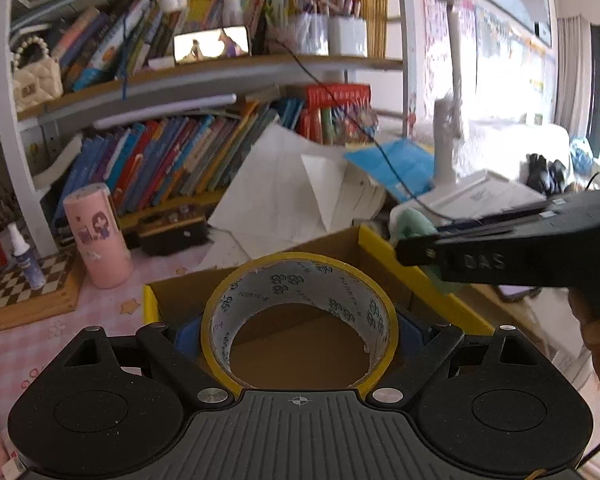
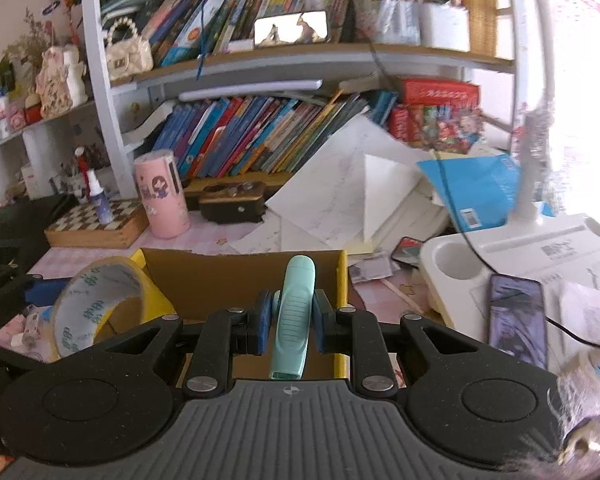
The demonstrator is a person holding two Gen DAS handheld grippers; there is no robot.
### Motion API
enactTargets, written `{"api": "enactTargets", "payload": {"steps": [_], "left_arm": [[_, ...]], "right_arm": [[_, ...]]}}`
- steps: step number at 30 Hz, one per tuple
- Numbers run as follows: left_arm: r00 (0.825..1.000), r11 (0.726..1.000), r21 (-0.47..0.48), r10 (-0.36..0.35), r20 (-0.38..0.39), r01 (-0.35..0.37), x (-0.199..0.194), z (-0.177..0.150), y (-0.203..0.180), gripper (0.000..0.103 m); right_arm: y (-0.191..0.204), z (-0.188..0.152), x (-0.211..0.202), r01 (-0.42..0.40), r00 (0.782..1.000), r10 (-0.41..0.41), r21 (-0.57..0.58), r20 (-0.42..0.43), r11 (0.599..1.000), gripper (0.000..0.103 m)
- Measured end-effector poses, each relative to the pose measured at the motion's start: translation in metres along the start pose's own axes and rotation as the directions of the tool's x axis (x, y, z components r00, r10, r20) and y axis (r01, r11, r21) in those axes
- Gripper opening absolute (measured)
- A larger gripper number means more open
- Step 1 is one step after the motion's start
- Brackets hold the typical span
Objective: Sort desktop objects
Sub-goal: 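Carry the tape roll and green stick with both tools over the yellow box, then open both tools to drop the tape roll and green stick into the box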
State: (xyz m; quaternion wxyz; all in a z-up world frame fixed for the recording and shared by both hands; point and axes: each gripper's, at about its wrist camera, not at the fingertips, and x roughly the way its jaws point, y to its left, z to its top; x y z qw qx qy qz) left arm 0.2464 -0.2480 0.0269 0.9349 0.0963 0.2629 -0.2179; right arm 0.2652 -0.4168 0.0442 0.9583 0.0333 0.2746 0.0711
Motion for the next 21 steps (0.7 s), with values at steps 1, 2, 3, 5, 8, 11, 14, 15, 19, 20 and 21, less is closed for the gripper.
{"api": "enactTargets", "payload": {"steps": [1,2,3,5,8,11,14,15,19,20,21], "left_arm": [[1.0,1.0,0.004,0.002,-0.013,-0.002,0.005,0.0,-0.001,0.092],[1.0,1.0,0.007,0.004,-0.027,-0.004,0.01,-0.001,-0.002,0.092],[0.999,1.0,0.008,0.004,-0.039,-0.004,0.014,-0.002,-0.003,0.092],[0.998,1.0,0.008,0.002,-0.064,-0.002,0.023,-0.004,-0.005,0.092],[0.995,1.0,-0.001,-0.002,-0.097,0.002,0.032,-0.007,-0.007,0.092],[0.99,1.0,-0.01,0.005,-0.14,-0.006,0.042,-0.01,-0.007,0.092],[0.984,1.0,-0.021,-0.003,-0.178,-0.001,0.049,-0.014,-0.006,0.092],[0.982,1.0,-0.019,-0.006,-0.191,0.002,0.051,-0.015,-0.006,0.092],[0.976,1.0,-0.014,-0.007,-0.217,0.004,0.056,-0.019,-0.007,0.092],[0.975,1.0,-0.017,-0.007,-0.22,0.003,0.057,-0.02,-0.007,0.092],[0.975,1.0,-0.019,-0.006,-0.223,0.002,0.057,-0.02,-0.007,0.092]], "right_arm": [[0.0,0.001,0.006,-0.01,1.0,0.01,-0.007,-0.012,1.0,0.019],[0.0,0.003,0.013,-0.021,1.0,0.02,-0.016,-0.024,1.0,0.019],[0.001,0.005,0.02,-0.035,0.999,0.034,-0.03,-0.037,0.999,0.019],[0.004,0.007,0.035,-0.057,0.996,0.053,-0.063,-0.068,0.996,0.019],[0.008,0.006,0.058,-0.089,0.989,0.074,-0.116,-0.131,0.989,0.019],[0.012,0.004,0.08,-0.115,0.977,0.082,-0.16,-0.199,0.98,0.019],[0.016,0.004,0.096,-0.136,0.964,0.082,-0.206,-0.254,0.969,0.019],[0.017,0.004,0.101,-0.144,0.959,0.081,-0.222,-0.271,0.964,0.019],[0.016,-0.001,0.111,-0.167,0.944,0.085,-0.24,-0.32,0.956,0.019],[0.017,-0.001,0.112,-0.174,0.94,0.088,-0.241,-0.329,0.955,0.019],[0.018,-0.002,0.113,-0.176,0.938,0.087,-0.245,-0.337,0.953,0.019]]}}
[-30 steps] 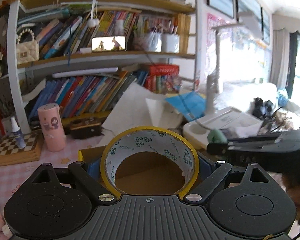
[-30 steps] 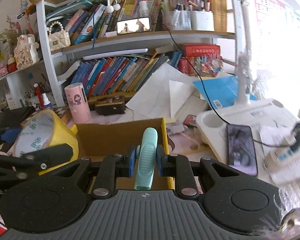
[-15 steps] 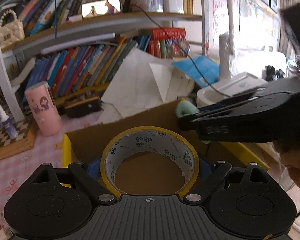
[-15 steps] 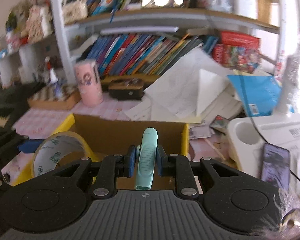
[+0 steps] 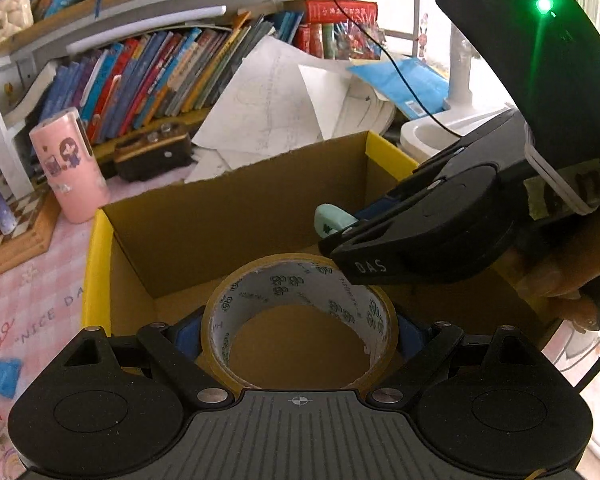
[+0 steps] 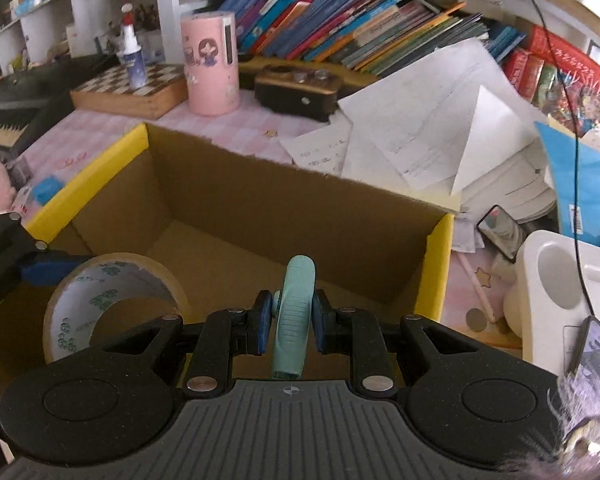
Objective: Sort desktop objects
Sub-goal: 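Open both tools to drop the tape roll and green stick into the box, then withdraw both open tools from the box back toward the table items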
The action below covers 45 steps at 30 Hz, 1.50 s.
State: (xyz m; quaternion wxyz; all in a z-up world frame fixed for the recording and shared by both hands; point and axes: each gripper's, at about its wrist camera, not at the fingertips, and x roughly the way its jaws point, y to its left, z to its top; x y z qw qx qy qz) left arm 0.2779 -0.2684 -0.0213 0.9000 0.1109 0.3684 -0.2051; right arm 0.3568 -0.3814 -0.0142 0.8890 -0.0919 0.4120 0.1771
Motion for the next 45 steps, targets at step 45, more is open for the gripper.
{"api": "enactTargets", "payload": {"steps": [45], "left_arm": [[0.957,0.982,-0.09,0.181,0.228,-0.165,-0.081,0.005,0.002,0.095]], "right_arm": [[-0.012,-0.034,-0.105,0.056,0.929,-0.146,0.26,0.34,0.964,0.041]]}}
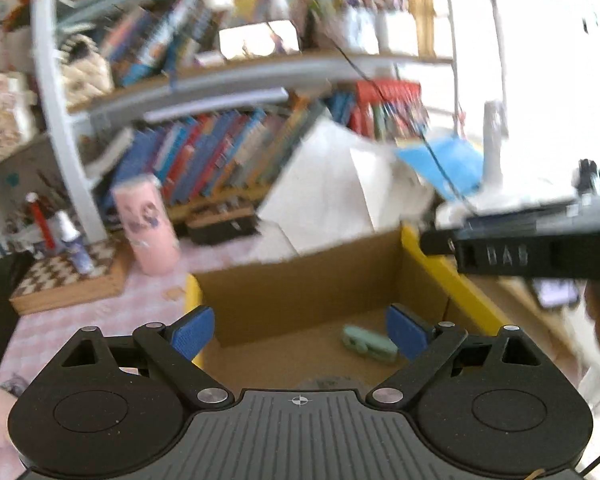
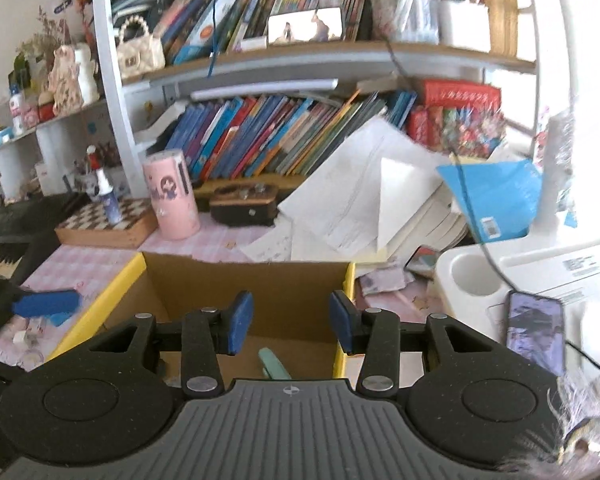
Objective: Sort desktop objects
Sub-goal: 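Withdraw both open tools from the box back toward the table items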
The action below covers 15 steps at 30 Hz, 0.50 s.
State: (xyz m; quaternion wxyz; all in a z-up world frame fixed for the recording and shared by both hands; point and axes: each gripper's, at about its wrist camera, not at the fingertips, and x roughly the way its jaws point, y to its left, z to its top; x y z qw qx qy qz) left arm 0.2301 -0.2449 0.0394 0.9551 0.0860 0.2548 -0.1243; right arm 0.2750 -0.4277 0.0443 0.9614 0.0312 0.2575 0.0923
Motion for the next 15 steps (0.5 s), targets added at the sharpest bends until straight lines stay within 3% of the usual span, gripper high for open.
{"api": "enactTargets", "payload": {"steps": [4,8,12,15], "left_arm": [[0.997,0.994,-0.096,0.049,0.052,-0.044,-0.027,-0.001,0.018,0.095],[0.992,0.983,-0.159,0.1,0.077,-0.086,-0.047,-0.009,0.031,0.095],[0.987,0.972,-0.205,0.136,0.091,-0.115,-0.058,-0.022,0.041,0.095],[0.987,0.966,-0.222,0.148,0.059,-0.131,-0.06,-0.034,0.046,0.095]], "right_arm": [[0.004,0.0,-0.023,0.032,0.997,-0.032,0.004,0.072,0.999,0.049],[0.008,-0.008,-0.043,0.063,0.992,-0.065,0.021,0.109,0.998,0.049],[0.012,-0.025,-0.057,0.1,0.989,-0.103,0.032,0.107,0.994,0.049],[0.018,-0.04,-0.061,0.127,0.989,-0.129,0.031,0.073,0.991,0.049]]}}
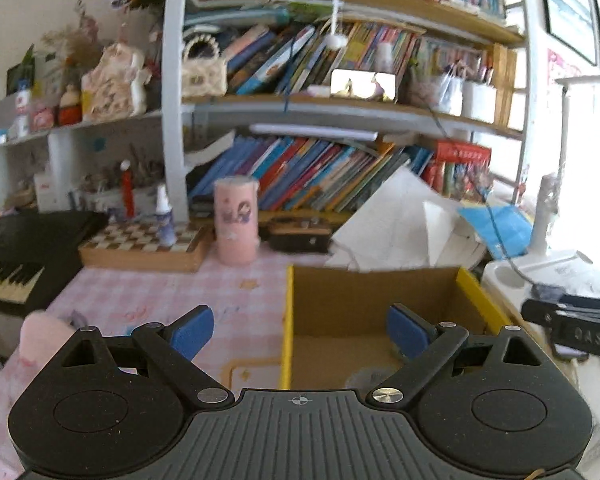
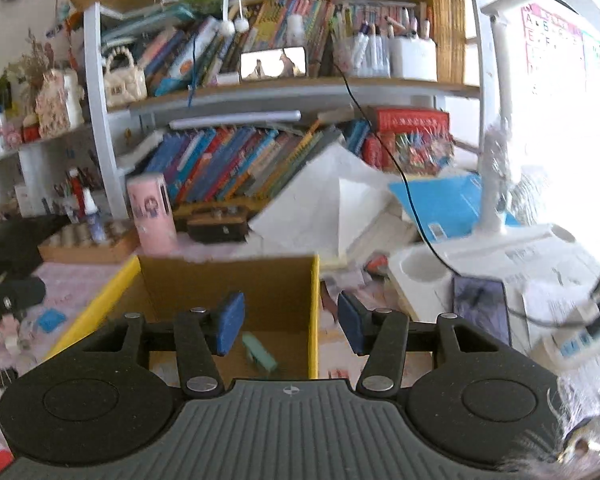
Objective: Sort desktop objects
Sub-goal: 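Withdraw both open tools from the box back toward the table items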
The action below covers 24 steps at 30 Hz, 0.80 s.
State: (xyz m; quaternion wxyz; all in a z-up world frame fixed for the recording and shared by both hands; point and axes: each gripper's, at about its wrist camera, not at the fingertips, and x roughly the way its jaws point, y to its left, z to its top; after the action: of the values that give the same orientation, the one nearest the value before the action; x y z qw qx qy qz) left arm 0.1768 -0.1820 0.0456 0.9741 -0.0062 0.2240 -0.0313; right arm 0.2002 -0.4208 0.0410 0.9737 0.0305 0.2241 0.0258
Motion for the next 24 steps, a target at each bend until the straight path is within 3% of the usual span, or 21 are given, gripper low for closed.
{"api": "enactTargets", "payload": {"steps": [8,24], "left_arm": [[0.998,1.0,0.0,-0.006,-0.065,0.006,-0.005,-0.029,0.01,0.095],[0.986,0.999,-0.014,-0.045,-0.159,0.043,-0.045,-0.074,0.067,0.095]], "right_arm": [[0.022,-0.041,-0.007,0.037,0.994,-0.035,0.022,-0.106,0.999,0.05],[0.089,-0.084,-0.045,0.115,0.978,-0.109,0.025,-0.181,0.993,0.055]]}}
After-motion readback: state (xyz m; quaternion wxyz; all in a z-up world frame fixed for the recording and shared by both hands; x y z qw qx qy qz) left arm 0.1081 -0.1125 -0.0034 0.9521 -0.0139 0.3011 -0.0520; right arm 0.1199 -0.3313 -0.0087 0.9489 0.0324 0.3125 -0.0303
